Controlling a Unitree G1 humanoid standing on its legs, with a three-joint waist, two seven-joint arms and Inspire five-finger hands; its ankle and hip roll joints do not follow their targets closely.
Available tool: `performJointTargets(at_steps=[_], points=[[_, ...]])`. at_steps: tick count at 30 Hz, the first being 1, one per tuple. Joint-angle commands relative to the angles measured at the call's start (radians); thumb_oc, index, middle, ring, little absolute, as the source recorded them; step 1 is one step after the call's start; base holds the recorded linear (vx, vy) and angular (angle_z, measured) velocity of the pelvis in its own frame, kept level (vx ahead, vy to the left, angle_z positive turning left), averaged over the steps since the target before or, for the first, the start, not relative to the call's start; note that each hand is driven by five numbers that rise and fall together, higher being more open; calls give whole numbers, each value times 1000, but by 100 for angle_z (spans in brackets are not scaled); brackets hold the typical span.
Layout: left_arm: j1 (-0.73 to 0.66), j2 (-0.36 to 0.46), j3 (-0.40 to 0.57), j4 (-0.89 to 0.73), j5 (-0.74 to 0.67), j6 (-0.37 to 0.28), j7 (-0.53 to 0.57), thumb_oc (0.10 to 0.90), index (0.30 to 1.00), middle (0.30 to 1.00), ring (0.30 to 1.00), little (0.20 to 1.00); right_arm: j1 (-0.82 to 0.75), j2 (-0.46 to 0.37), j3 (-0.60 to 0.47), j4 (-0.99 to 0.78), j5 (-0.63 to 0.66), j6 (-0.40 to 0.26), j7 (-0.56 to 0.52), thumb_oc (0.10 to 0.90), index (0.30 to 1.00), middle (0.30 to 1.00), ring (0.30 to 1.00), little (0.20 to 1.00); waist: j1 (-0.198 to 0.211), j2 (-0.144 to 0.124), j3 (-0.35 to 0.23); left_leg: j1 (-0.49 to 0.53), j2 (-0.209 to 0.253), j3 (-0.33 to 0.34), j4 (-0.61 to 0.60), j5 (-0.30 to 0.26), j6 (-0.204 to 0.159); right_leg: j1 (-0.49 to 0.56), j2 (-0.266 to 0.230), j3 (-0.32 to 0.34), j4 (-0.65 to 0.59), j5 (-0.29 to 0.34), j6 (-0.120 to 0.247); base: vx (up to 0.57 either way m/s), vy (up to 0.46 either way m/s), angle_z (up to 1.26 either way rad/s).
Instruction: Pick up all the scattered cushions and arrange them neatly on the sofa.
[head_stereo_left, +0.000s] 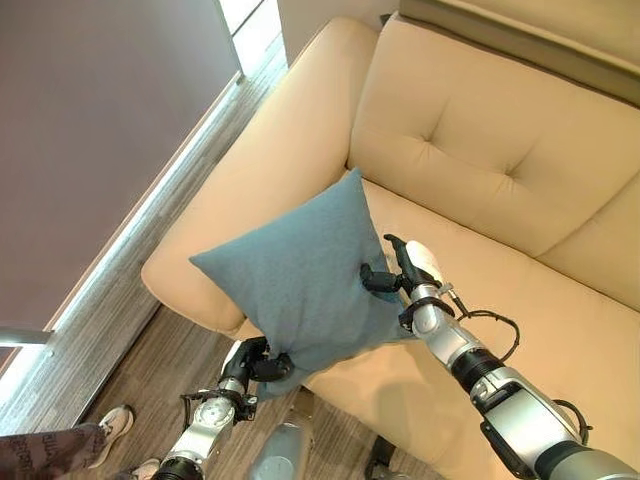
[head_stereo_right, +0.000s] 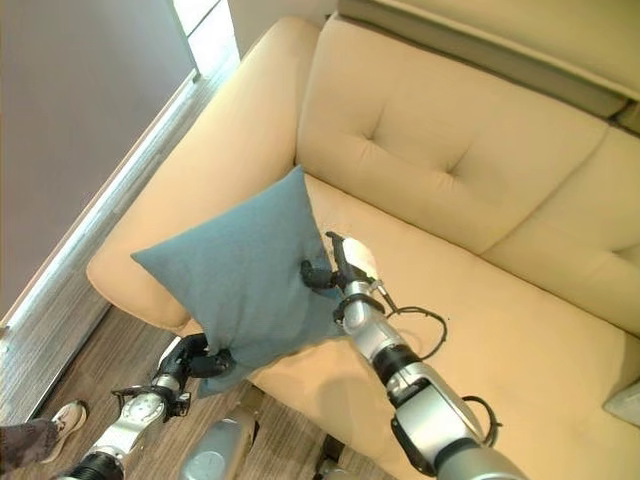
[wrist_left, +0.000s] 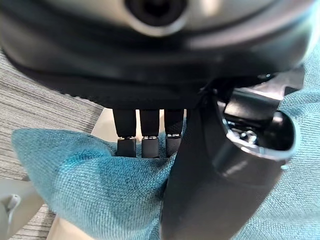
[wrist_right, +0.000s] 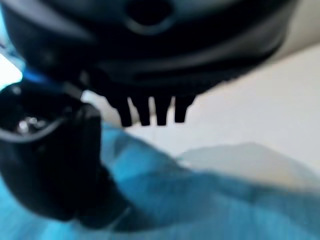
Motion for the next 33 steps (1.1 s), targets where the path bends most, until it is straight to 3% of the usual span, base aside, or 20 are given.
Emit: performJointTargets(at_steps=[1, 5, 7, 8, 10, 11, 15, 20, 24, 25, 29, 30, 32, 33], points=[[31, 54, -87, 59, 47, 10, -19, 400, 300, 300, 300, 300, -101, 60, -38, -70, 134, -96, 10, 800, 900, 900, 900, 900, 49, -3, 21, 1, 13, 20, 22, -115, -15, -7, -63, 2, 58, -5, 18, 27, 0, 13], [-4, 47, -86, 138, 103, 21, -11, 400, 300, 300, 300, 300, -84, 81, -65, -135, 414, -130, 130, 800, 900, 900, 900, 900, 55, -12, 19, 0, 6, 3, 19, -116, -16, -3, -68, -20, 78, -20, 16, 37, -9, 11], [-10, 46, -85, 154, 113, 23, -17, 400, 300, 300, 300, 300, -80, 69, -53, -158, 448, -129, 168, 800, 900, 900, 900, 900, 54, -17, 18, 2, 6, 0, 19, -116, -16, -3, -69, -24, 83, -23, 16, 37, -14, 10], [-18, 45, -81, 180, 128, 28, -38, 400, 300, 300, 300, 300, -64, 32, -18, -210, 507, -124, 253, 800, 900, 900, 900, 900, 51, -29, 17, 7, 6, -1, 20, -118, -18, 0, -71, -25, 92, -27, 16, 39, -17, 5], [-18, 44, -81, 180, 128, 28, -38, 400, 300, 300, 300, 300, -64, 32, -18, -210, 507, -124, 253, 800, 900, 900, 900, 900, 51, -28, 17, 8, 6, -2, 20, -118, -18, 0, -71, -26, 92, -27, 16, 21, -11, 0], [-23, 41, -80, 222, 144, 29, -66, 400, 300, 300, 300, 300, -39, -19, 37, -239, 563, -113, 367, 406, 309, 309, 309, 309, 44, -41, 9, 18, 9, -1, 20, -121, -19, 9, -75, -32, 99, -33, 16, 42, -21, 1], [-23, 25, -78, 267, 165, 35, -91, 400, 300, 300, 300, 300, 26, -49, 91, -296, 606, -103, 469, 400, 300, 300, 300, 300, 31, -54, -7, 41, 15, 9, 20, -131, -19, 23, -79, -31, 102, -33, 21, 44, -26, 3], [-17, -3, -50, 291, 169, 38, -92, 400, 300, 300, 300, 300, 145, -78, 68, -380, 555, -117, 476, 400, 300, 300, 300, 300, 0, -58, -23, 67, 24, 37, 24, -145, -16, 33, -85, -9, 101, -31, 24, 23, -1, -3], [-5, -6, -10, 253, 180, 33, -71, 400, 300, 300, 300, 300, 300, -112, -22, -464, 485, -128, 457, 400, 300, 300, 300, 300, -43, -50, -42, 95, 32, 69, 30, -162, -9, 42, -91, 21, 98, -28, 27, 12, -5, -11], [3, 7, 15, 146, 189, 17, -24, 400, 300, 300, 300, 300, 383, -130, -97, -511, 455, -142, 427, 400, 300, 300, 300, 300, -64, -48, -54, 111, 31, 81, 31, -169, -5, 51, -94, 29, 96, -28, 27, 23, -20, -33], [20, 20, 41, 26, 190, -2, 18, 400, 300, 300, 300, 300, 495, -160, -212, -591, 416, -155, 379, 400, 300, 300, 300, 300, -98, -43, -78, 131, 32, 99, 25, -172, -2, 60, -98, 43, 85, -22, 30, 7, -31, -19], [18, 19, 55, -11, 183, -12, 40, 400, 300, 300, 300, 300, 543, -162, -271, -619, 388, -161, 348, 400, 300, 300, 300, 300, -127, -38, -92, 148, 33, 116, 20, -175, 0, 65, -100, 55, 78, -18, 33, 2, -34, -9], [13, 22, 55, -45, 193, -16, 55, 400, 300, 300, 300, 300, 566, -163, -298, -635, 368, -160, 329, 400, 300, 300, 300, 300, -140, -34, -99, 159, 35, 128, 17, -178, 0, 67, -101, 67, 75, -17, 34, -9, -20, -23], [9, 24, 57, -101, 189, -26, 82, 400, 300, 300, 300, 300, 598, -152, -343, -649, 354, -163, 295, 400, 300, 300, 300, 300, -173, -27, -109, 177, 39, 153, 14, -185, 3, 64, -103, 99, 74, -15, 34, -17, -29, -44]])
